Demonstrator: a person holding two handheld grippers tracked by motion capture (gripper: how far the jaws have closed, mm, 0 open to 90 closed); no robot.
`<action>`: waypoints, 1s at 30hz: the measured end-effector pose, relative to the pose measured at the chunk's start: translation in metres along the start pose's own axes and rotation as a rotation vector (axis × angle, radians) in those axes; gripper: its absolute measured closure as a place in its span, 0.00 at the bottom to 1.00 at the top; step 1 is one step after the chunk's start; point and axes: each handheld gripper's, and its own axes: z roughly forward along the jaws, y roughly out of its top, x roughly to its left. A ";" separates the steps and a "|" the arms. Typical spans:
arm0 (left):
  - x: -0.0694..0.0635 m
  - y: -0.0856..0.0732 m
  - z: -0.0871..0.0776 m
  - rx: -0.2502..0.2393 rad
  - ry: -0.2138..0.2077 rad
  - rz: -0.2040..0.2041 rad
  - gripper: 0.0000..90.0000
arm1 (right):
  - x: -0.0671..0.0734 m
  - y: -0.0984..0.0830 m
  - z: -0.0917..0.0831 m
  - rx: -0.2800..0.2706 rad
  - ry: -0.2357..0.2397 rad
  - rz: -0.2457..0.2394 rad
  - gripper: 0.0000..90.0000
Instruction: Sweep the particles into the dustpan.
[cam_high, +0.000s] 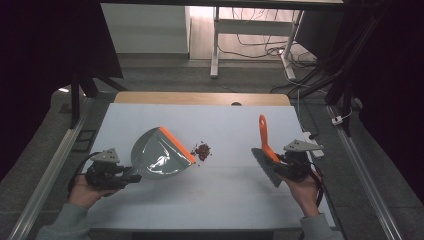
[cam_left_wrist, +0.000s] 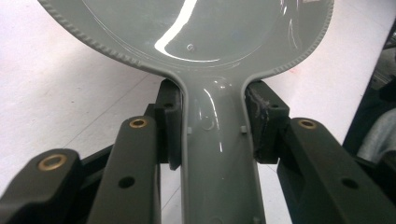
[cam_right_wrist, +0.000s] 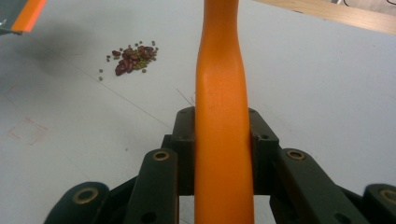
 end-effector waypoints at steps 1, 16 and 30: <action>-0.001 0.000 0.001 0.005 -0.001 0.002 0.69 | 0.001 0.004 0.003 0.002 0.005 -0.008 0.78; -0.004 -0.005 0.008 0.103 0.013 0.030 0.69 | 0.011 0.039 0.032 -0.009 0.044 -0.022 0.78; -0.004 -0.005 0.020 0.160 -0.017 0.053 0.68 | 0.020 0.050 0.067 0.009 0.052 -0.010 0.78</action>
